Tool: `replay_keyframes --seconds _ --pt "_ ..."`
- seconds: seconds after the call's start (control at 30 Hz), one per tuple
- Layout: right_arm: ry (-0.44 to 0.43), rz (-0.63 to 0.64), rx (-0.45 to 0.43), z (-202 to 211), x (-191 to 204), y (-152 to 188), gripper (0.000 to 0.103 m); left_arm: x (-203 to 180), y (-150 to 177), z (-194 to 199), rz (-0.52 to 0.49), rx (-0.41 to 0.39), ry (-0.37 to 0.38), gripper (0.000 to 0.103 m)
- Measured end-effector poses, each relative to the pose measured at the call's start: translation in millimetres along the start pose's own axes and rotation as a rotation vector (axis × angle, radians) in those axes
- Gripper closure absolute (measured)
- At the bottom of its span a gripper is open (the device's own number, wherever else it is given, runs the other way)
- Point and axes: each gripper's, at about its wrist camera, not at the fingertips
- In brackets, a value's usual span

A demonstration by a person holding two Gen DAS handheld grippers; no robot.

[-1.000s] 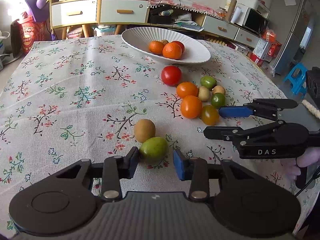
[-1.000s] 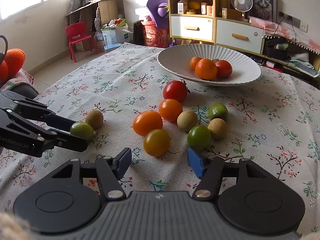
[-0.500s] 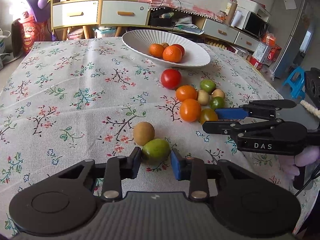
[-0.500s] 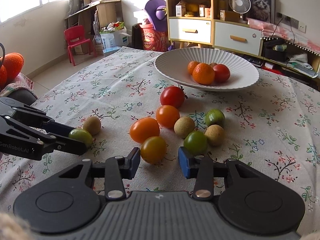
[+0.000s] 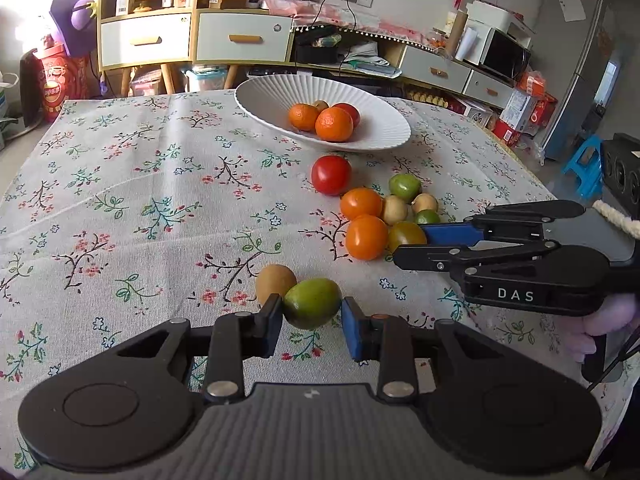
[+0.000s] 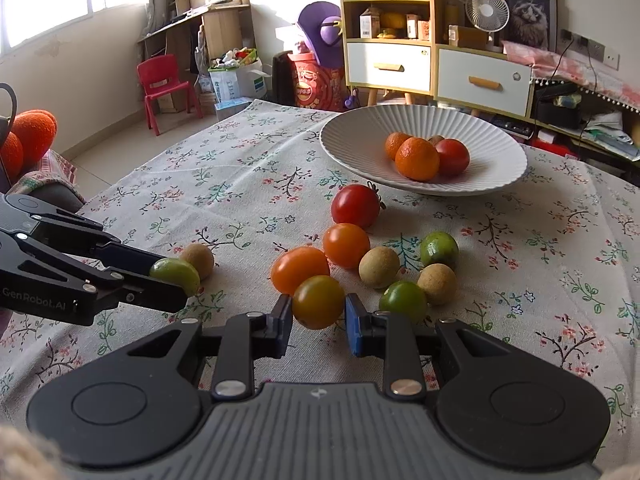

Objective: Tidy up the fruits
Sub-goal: 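Carry the lime in the left gripper to the bowl while the right carries the tomato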

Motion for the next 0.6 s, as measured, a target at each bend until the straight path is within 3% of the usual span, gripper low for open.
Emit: replay_keyframes --seconds 0.6 --pt "0.092 -0.053 -0.138 17.4 -38.5 -37.4 0.078 -21.5 -52.4 -0.2 0.018 -0.11 0.003 0.081"
Point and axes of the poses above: each gripper's, at about its wrist camera, not at the fingertips, and z roughly against the way its jaws point, x to its left, y to its underside, and after that the axes turned 11 degrees about -y, right-handed
